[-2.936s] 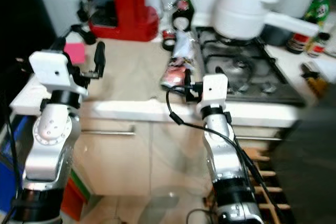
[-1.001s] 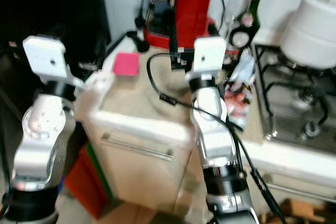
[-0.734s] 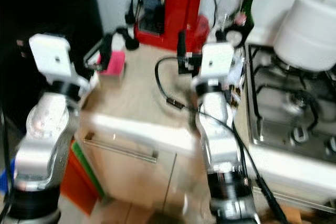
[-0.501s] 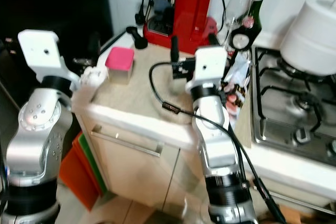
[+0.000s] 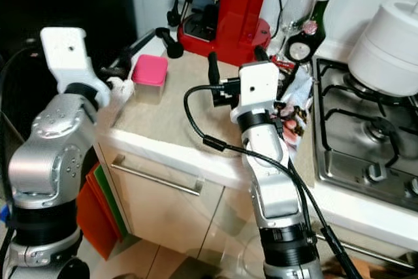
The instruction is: Restocking fridge
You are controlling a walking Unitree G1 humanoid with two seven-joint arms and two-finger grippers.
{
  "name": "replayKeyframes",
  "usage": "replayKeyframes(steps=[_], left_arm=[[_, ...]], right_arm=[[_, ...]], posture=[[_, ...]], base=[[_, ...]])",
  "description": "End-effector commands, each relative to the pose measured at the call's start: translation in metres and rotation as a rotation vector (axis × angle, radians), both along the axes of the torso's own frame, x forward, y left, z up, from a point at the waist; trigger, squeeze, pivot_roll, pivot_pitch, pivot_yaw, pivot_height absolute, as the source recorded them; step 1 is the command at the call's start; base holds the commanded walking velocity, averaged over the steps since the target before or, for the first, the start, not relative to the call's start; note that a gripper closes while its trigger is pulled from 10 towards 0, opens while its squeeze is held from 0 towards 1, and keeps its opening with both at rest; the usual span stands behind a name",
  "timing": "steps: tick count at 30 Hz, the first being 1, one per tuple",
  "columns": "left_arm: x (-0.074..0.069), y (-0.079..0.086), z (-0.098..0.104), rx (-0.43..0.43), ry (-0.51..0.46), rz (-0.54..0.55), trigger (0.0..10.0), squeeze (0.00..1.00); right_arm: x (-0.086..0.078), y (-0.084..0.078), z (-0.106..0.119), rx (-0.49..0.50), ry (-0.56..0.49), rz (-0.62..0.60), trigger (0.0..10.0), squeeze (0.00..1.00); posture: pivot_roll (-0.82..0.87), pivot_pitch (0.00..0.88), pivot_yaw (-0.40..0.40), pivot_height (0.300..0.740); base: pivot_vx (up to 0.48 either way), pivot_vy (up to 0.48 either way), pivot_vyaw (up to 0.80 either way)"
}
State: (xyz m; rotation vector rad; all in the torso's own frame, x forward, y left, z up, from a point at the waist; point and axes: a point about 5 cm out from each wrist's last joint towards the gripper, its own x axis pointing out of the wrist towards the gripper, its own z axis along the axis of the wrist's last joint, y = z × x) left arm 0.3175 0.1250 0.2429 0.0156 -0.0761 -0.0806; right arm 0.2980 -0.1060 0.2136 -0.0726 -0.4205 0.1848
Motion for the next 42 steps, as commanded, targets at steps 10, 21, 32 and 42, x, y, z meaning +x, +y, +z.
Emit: replayKeyframes(steps=[10,21,32,42], left_arm=[[0.007,-0.028,-0.005,0.145,0.064,-0.125,10.0,0.0],[0.009,-0.021,0.004,0.091,0.041,-0.06,10.0,1.0],[0.005,-0.025,-0.009,0.104,0.096,-0.064,10.0,1.0],[0.005,-0.024,-0.022,0.083,0.158,-0.046,10.0,0.0]], right_arm=[[-0.007,-0.005,-0.001,0.009,0.022,-0.026,10.0,0.0],[-0.008,-0.005,-0.003,0.012,0.033,-0.03,10.0,0.0],[-0.006,0.0,-0.003,0.017,0.037,-0.014,10.0,0.0],[-0.006,0.001,-0.004,0.016,0.041,-0.01,10.0,0.0]], posture=[[0.0,0.077,-0.066,0.74],[0.01,0.074,-0.066,0.74],[0.02,0.064,-0.063,0.74],[0.02,0.065,-0.064,0.74]], base=[[0.0,0.0,0.0],[0.0,0.0,0.0],[0.0,0.0,0.0],[0.0,0.0,0.0]])
